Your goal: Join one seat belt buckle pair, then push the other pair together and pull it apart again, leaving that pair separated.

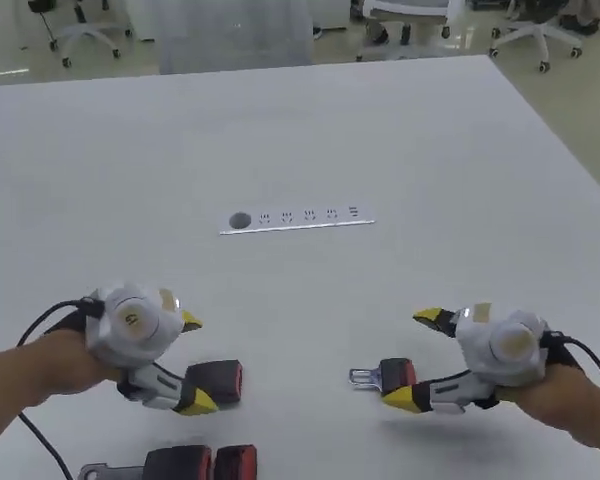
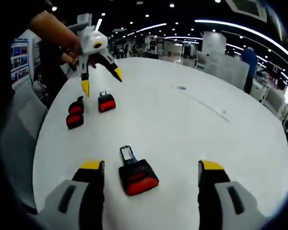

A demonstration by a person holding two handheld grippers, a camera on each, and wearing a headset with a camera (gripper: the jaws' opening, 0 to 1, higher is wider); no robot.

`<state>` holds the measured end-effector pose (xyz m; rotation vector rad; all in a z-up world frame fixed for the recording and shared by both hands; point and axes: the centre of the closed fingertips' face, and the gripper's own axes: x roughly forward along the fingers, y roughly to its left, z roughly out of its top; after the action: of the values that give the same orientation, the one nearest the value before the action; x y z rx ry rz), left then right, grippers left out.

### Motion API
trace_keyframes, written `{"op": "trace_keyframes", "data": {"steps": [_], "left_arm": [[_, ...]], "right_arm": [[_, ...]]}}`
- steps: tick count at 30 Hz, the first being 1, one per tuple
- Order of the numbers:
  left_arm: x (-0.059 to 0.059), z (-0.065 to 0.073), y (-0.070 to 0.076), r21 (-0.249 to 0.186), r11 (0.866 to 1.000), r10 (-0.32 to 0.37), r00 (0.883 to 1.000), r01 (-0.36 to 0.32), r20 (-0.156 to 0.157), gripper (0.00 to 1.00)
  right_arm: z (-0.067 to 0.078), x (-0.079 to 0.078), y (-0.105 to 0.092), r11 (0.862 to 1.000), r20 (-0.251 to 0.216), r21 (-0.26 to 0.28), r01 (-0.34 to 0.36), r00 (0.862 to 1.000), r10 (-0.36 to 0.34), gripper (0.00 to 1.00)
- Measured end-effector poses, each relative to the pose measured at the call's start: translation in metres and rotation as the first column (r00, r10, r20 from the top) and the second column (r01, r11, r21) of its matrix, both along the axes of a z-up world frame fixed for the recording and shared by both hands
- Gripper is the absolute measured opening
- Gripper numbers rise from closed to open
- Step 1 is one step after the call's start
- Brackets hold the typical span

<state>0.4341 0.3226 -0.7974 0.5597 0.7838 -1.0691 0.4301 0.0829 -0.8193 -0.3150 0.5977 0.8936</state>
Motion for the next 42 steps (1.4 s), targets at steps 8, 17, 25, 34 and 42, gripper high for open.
{"op": "trace_keyframes", "data": {"steps": [8, 17, 25, 34, 42], "left_arm": [[-0.009, 0.034, 0.036, -0.162, 0.907, 0.399, 0.916, -0.389, 0.033, 0.92], [-0.050, 0.063, 0.071, -0.263, 0.810, 0.555, 0.830, -0.523, 0.058, 1.00], [-0.092, 0.070, 0.095, -0.298, 0.781, 0.578, 0.816, -0.549, 0.012, 0.97], [-0.125, 0.081, 0.109, -0.386, 0.758, 0.577, 0.816, -0.526, 0.020, 0.99], [-0.158, 0.073, 0.120, -0.401, 0.758, 0.563, 0.827, -0.515, 0.001, 0.99]], "right_arm": [[0.019, -0.012, 0.006, 0.986, 0.049, 0.061, 0.158, 0.986, -0.161, 0.89], [0.041, -0.042, 0.023, 0.962, 0.075, 0.120, 0.244, 0.964, -0.254, 0.96], [0.058, -0.078, 0.047, 0.951, 0.088, 0.144, 0.274, 0.953, -0.289, 0.98], [0.078, -0.119, 0.065, 0.942, 0.112, 0.138, 0.305, 0.940, -0.321, 1.00], [0.093, -0.144, 0.073, 0.942, 0.162, 0.126, 0.311, 0.930, -0.329, 1.00]]}}
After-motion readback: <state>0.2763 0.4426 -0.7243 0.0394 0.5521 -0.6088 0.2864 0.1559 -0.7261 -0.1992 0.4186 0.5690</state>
